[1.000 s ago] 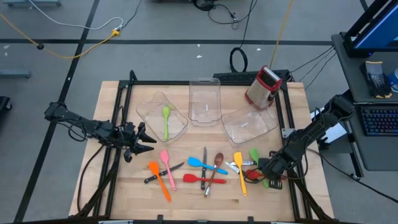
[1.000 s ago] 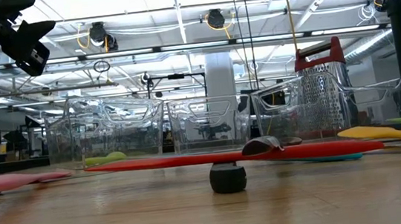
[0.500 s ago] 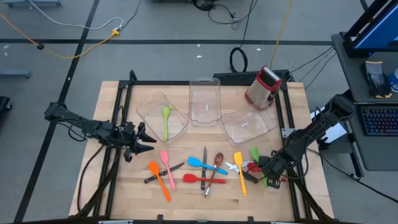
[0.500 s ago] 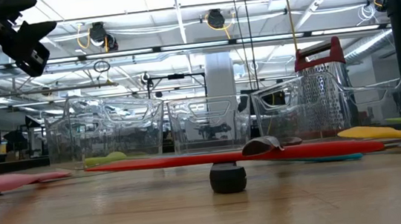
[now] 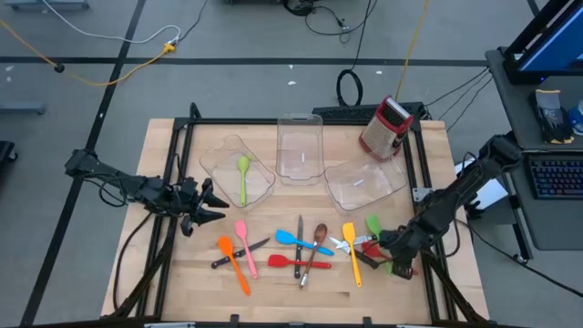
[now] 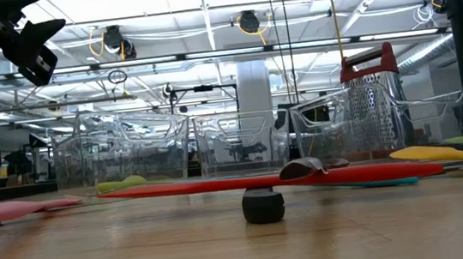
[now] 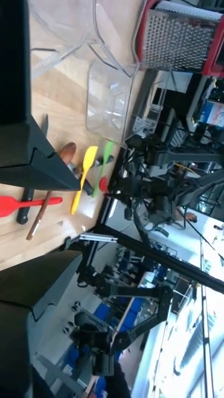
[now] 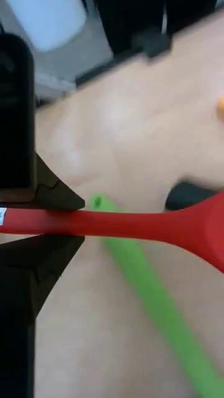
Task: Pick & Place Kitchen Items
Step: Put the right red serving spoon into the left bin
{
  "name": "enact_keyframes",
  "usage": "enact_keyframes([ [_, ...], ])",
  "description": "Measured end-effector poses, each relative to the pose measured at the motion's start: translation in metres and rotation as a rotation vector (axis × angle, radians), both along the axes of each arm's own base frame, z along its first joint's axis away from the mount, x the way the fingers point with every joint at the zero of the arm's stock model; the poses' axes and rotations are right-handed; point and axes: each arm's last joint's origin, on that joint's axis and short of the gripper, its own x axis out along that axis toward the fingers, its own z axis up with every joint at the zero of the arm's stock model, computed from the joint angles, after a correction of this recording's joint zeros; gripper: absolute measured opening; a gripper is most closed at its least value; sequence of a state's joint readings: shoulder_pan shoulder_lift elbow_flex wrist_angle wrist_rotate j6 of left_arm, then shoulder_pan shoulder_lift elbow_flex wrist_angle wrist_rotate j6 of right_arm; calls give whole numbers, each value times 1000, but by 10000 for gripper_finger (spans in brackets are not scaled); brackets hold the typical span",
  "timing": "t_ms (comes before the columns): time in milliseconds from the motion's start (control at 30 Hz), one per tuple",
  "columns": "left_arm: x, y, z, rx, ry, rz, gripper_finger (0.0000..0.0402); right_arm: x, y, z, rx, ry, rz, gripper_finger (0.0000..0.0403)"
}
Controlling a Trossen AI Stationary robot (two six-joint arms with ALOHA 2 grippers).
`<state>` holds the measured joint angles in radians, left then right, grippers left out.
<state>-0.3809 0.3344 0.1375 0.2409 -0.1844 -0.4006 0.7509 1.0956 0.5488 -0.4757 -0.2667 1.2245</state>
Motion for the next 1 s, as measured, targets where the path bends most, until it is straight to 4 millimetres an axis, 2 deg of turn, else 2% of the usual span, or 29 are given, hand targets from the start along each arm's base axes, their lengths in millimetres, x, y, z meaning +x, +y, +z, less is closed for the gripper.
enact_keyframes([
  [233,0,0,2,-38,-10,-1,173,13,11,16,168,-178,-27,38],
  [433,0,0,6,-81,-51,-4,173,31,12,29,213,-395,-166,38],
  [767,2,1,18,-147,-160,43,173,71,-14,46,185,-748,-349,38],
  [1000,16,-3,11,-260,-100,93,173,101,-39,54,133,-997,-404,38],
])
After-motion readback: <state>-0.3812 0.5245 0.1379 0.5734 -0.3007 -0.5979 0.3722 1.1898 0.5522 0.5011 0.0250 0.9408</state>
